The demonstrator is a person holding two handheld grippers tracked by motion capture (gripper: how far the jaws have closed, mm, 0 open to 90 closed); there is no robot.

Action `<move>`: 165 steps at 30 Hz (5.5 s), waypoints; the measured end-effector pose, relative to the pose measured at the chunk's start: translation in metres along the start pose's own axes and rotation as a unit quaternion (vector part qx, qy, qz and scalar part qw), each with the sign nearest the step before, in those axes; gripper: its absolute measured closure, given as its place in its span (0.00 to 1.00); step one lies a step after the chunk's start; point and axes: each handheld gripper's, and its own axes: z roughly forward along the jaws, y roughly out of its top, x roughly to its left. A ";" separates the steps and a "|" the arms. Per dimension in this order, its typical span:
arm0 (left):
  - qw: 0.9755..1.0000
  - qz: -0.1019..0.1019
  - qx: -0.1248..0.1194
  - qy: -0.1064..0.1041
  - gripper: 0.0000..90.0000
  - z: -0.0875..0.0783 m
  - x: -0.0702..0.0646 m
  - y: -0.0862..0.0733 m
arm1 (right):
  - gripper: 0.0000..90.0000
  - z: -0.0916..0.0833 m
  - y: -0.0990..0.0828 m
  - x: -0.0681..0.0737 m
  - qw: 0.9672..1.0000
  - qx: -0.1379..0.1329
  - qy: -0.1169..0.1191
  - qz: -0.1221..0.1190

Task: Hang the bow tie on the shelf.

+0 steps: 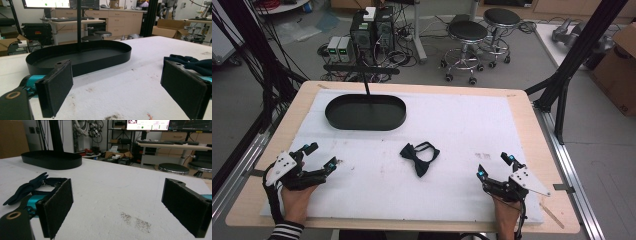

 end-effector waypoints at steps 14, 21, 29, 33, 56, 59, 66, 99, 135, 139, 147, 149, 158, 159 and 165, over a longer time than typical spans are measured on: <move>1.000 -0.003 0.012 -0.006 0.13 0.002 -0.002 0.003 | 0.10 0.001 0.000 0.001 1.000 0.007 -0.001 -0.002; 0.999 -0.005 0.026 -0.035 0.13 0.011 -0.005 0.021 | 0.10 0.001 0.000 0.000 1.000 0.007 0.000 -0.002; 0.998 -0.016 0.026 -0.051 0.12 0.021 -0.008 0.044 | 0.10 0.001 0.001 0.000 1.000 0.005 -0.001 -0.005; 0.998 -0.024 0.027 -0.059 0.12 0.029 -0.011 0.056 | 0.10 0.001 0.000 0.000 1.000 0.005 -0.001 -0.005; 0.972 0.030 0.167 -0.163 0.12 0.116 -0.064 0.106 | 0.10 0.001 0.000 0.000 1.000 0.006 0.000 0.002; 0.967 0.035 0.189 -0.165 0.12 0.124 -0.068 0.107 | 0.10 0.001 0.000 0.000 1.000 0.006 0.001 0.003; 0.953 0.072 0.252 -0.154 0.13 0.151 -0.083 0.108 | 0.10 0.001 0.000 -0.001 1.000 0.006 0.001 0.004; 0.902 0.068 0.370 -0.214 0.21 0.227 -0.104 0.071 | 0.10 0.000 0.000 -0.002 1.000 0.002 0.002 0.009; 0.866 0.066 0.425 -0.257 0.28 0.241 -0.111 0.037 | 0.10 -0.001 0.000 -0.003 1.000 -0.002 0.002 0.010; 0.864 0.065 0.424 -0.263 0.28 0.241 -0.114 0.036 | 0.10 -0.001 0.000 -0.003 1.000 -0.002 0.002 0.010; 0.864 0.064 0.412 -0.281 0.28 0.240 -0.121 0.039 | 0.10 -0.001 0.000 -0.003 1.000 -0.002 0.002 0.010; 0.864 0.066 0.413 -0.280 0.28 0.240 -0.120 0.039 | 0.10 -0.001 0.000 -0.002 1.000 -0.002 0.002 0.010; 0.857 0.062 0.427 -0.283 0.28 0.243 -0.120 0.034 | 0.10 -0.001 0.000 -0.002 1.000 -0.002 0.002 0.011; 0.852 0.062 0.431 -0.289 0.29 0.243 -0.121 0.033 | 0.10 -0.001 0.000 -0.002 1.000 -0.002 0.002 0.010; 0.851 0.064 0.427 -0.300 0.39 0.243 -0.122 0.032 | 0.10 -0.001 0.000 -0.003 1.000 -0.002 0.002 0.010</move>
